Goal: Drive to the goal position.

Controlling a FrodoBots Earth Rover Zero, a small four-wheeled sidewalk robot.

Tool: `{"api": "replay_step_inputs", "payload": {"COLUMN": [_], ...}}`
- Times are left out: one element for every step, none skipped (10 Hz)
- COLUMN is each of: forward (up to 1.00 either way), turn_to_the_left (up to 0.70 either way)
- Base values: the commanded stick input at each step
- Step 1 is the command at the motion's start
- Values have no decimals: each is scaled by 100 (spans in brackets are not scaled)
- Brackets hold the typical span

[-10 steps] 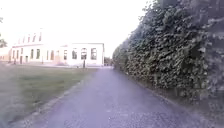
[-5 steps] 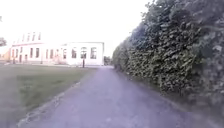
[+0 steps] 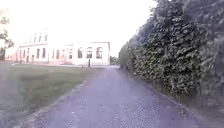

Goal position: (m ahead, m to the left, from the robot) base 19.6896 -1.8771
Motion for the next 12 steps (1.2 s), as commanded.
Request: {"api": "replay_step_inputs", "payload": {"forward": [50,50,50,50,50,50,50,50,50,50,50,50], "turn_to_the_left": [0,0,0,0,0,0,0,0,0,0,0,0]}}
